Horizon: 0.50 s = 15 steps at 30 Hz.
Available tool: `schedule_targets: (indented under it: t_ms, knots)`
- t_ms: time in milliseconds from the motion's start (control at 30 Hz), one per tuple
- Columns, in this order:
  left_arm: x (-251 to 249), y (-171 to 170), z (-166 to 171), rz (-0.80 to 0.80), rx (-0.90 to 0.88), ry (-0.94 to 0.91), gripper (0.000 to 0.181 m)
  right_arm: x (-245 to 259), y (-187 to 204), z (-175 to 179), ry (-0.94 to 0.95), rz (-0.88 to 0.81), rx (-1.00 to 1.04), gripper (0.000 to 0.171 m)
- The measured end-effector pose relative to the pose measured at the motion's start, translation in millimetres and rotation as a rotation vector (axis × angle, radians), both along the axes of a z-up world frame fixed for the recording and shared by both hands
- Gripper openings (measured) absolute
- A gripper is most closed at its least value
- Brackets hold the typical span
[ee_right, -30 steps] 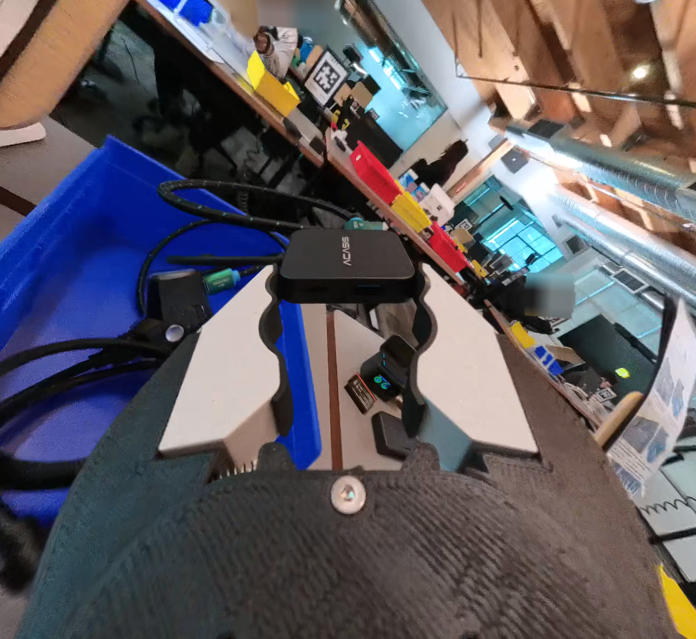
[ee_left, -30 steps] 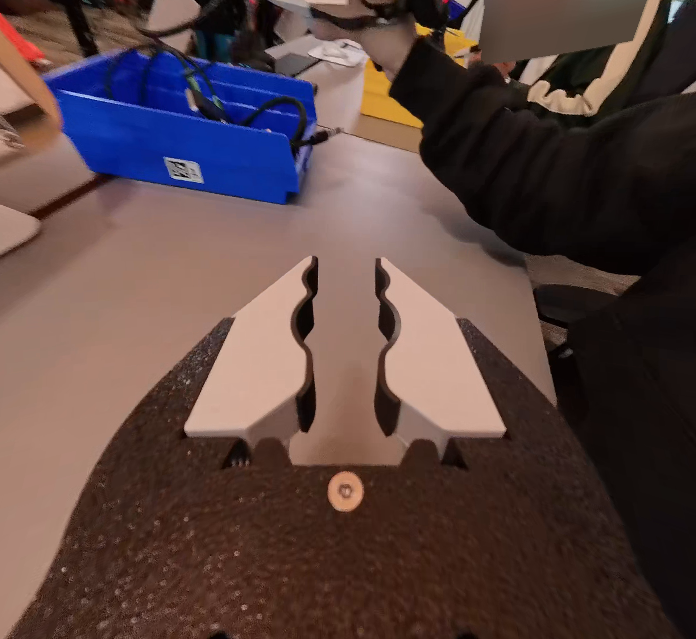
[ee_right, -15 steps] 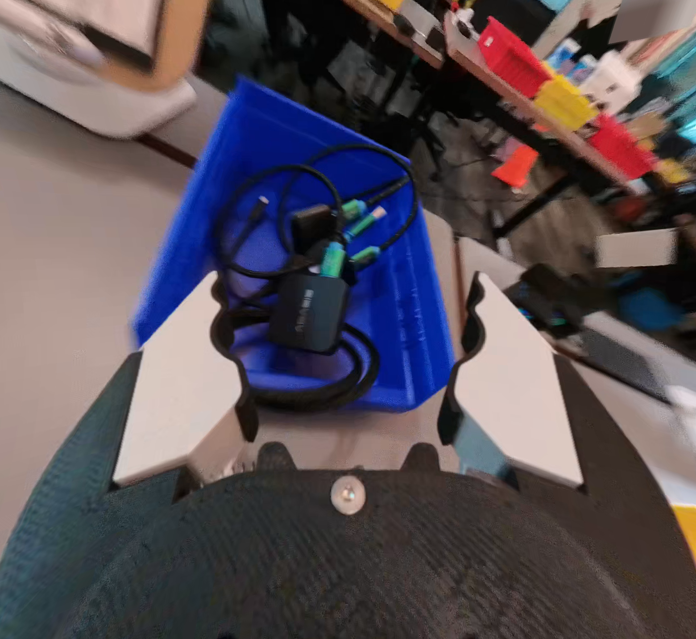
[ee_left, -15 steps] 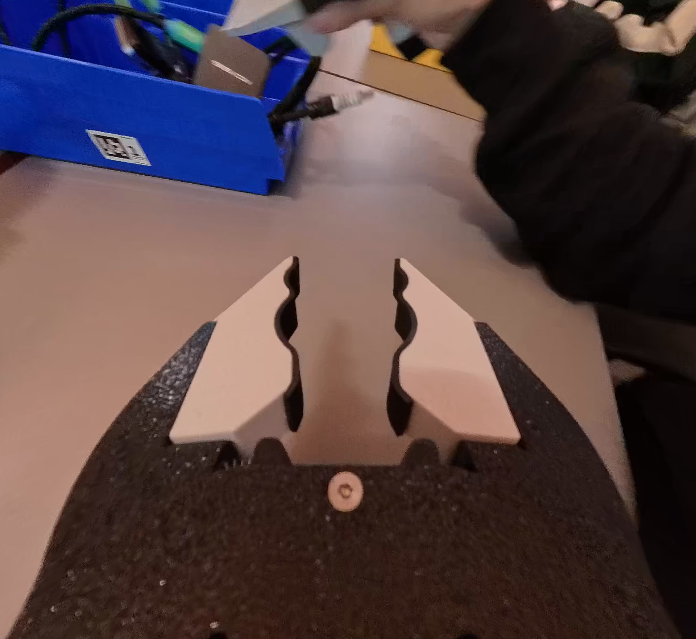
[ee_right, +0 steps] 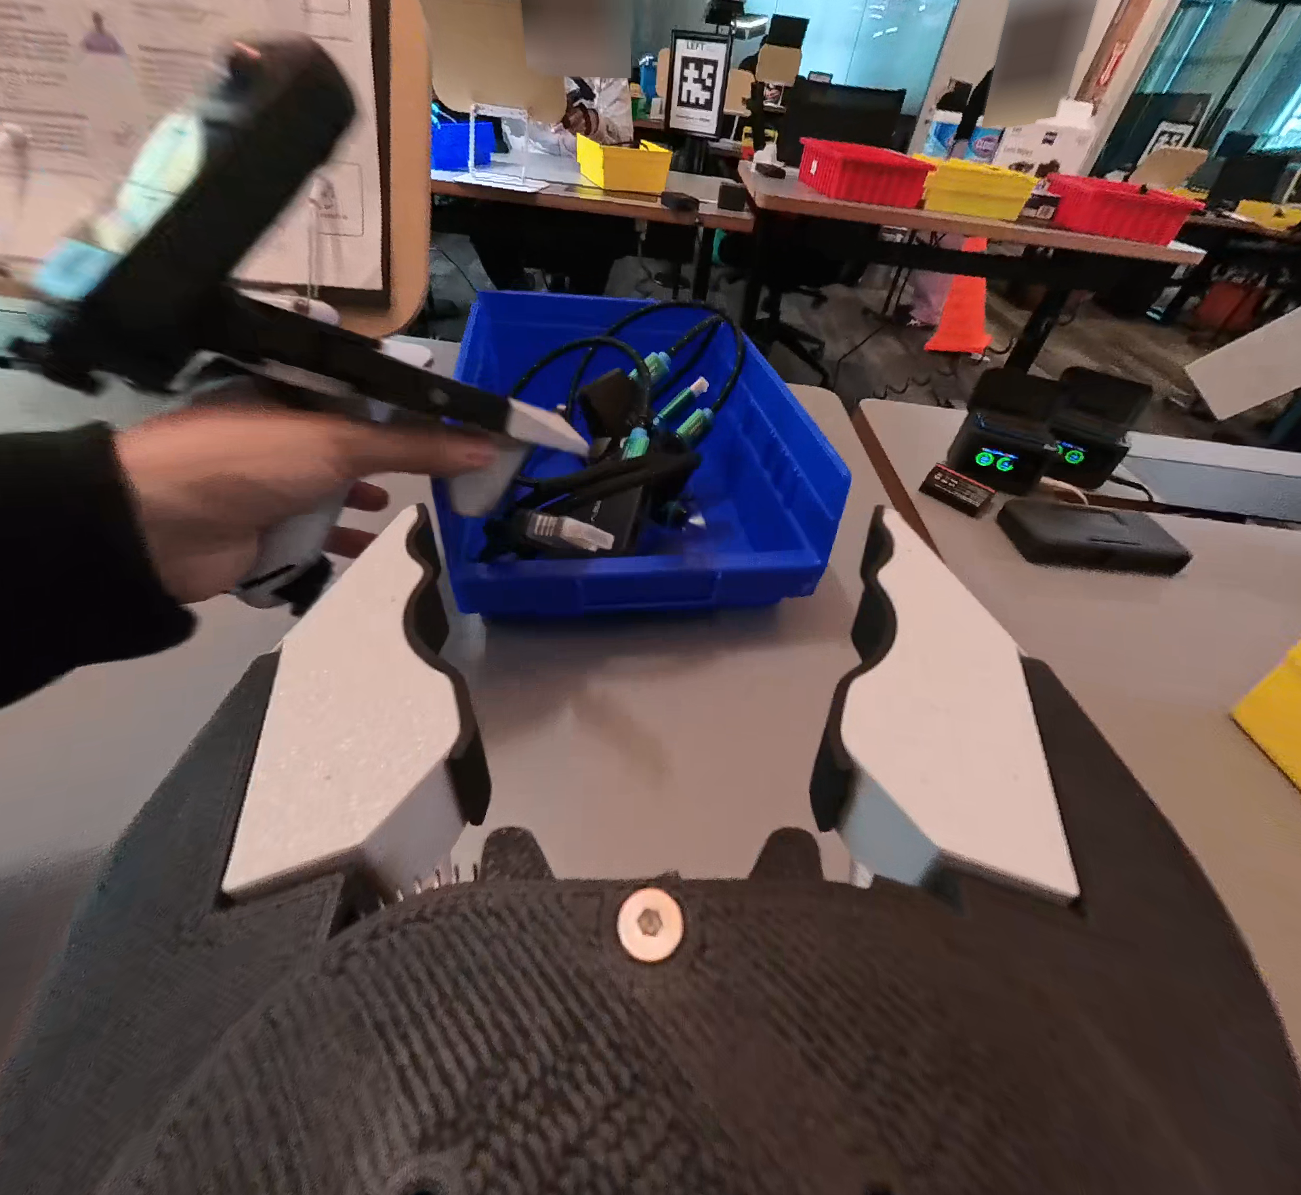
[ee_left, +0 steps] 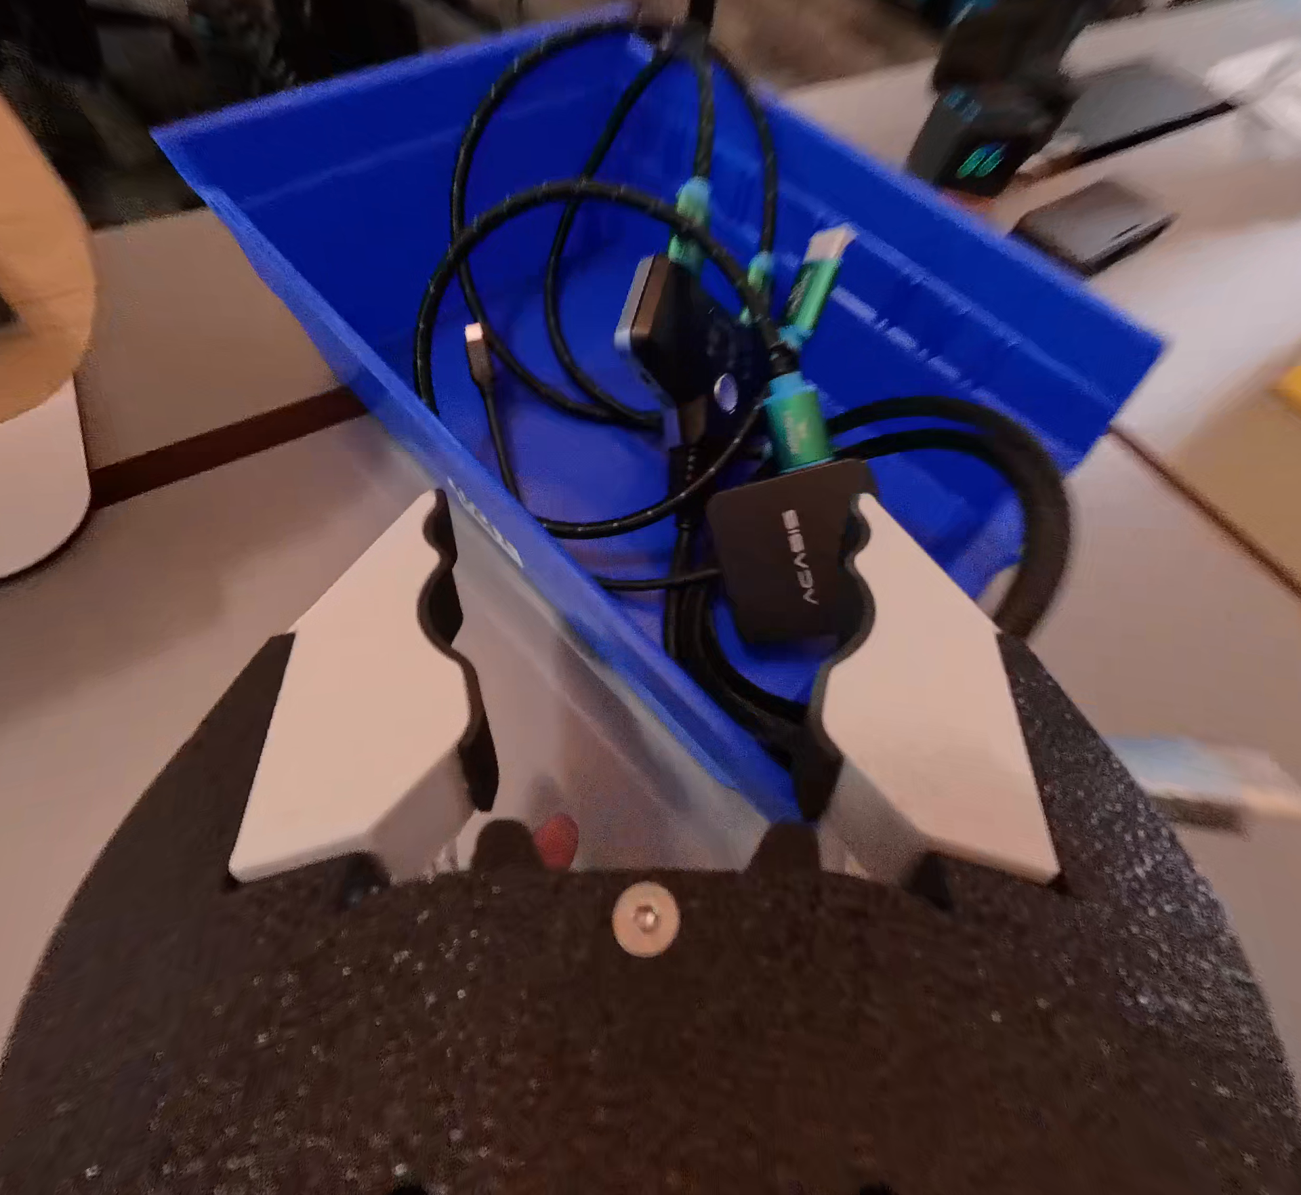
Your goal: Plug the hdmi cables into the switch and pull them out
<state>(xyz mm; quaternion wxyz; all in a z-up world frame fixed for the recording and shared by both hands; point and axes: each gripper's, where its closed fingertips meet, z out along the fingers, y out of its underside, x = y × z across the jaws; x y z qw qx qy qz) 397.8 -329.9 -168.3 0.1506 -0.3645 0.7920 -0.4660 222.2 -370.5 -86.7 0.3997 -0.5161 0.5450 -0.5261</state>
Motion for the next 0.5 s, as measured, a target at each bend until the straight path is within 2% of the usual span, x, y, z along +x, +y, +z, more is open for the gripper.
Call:
schedule_targets:
  t_ms: [100, 200, 300, 400, 500]
  knots:
    - [14.7, 2.6, -14.5, 0.024, 0.109, -0.029, 0.092, 4.9, 10.1, -4.6, 0.013, 0.036, 0.013, 0.116]
    - [28.7, 36.5, -11.0, 0.065, 0.183, -0.098, 0.049, 6.3, 21.6, -9.6, 0.046, 0.077, 0.015, 0.116]
    - [34.4, 96.4, -9.0, 0.071, 0.175, -0.135, 0.005, 2.1, 35.5, 1.9, 0.024, 0.131, -0.001, 0.112]
    - [8.3, 162.3, -10.3, -0.073, 0.182, -0.176, 0.005, -1.1, 56.4, 11.7, 0.016, 0.211, -0.013, 0.108]
    - [-30.5, 240.8, -9.8, -0.128, 0.153, -0.182, 0.004, -0.1, 97.0, 22.1, -0.001, 0.342, -0.004, 0.11]
